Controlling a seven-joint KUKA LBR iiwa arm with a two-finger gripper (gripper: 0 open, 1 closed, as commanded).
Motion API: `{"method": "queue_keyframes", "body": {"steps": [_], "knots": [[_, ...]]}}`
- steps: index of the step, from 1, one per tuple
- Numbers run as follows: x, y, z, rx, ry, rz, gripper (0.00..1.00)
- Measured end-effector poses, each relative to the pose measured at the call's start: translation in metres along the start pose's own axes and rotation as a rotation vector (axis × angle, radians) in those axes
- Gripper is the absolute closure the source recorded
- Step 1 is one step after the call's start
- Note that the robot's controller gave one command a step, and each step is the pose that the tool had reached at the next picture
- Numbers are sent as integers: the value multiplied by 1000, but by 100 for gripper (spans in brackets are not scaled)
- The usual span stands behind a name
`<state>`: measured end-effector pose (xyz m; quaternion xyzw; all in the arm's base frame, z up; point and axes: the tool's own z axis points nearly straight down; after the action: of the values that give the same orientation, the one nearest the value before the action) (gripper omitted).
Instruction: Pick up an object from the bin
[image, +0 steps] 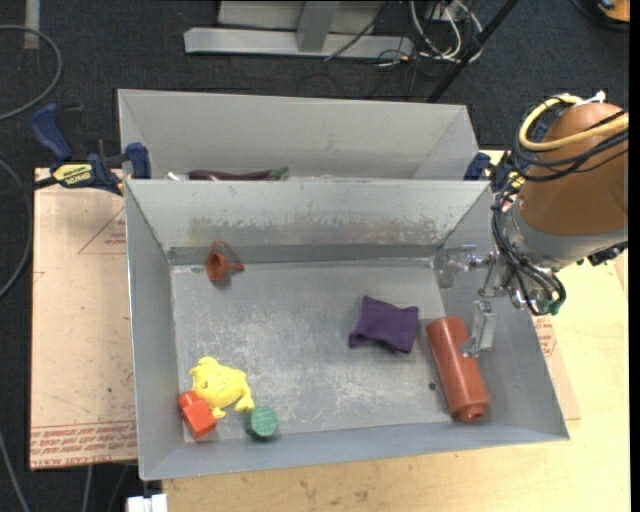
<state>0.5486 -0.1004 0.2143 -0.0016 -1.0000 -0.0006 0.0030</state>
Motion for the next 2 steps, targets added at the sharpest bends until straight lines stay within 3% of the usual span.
{"method": "queue_keyframes", "body": {"steps": [1, 2], "knots": [[-2, 0, -4, 1, -7, -2, 0], [-17, 9, 22, 3, -13, -65, 0]]}}
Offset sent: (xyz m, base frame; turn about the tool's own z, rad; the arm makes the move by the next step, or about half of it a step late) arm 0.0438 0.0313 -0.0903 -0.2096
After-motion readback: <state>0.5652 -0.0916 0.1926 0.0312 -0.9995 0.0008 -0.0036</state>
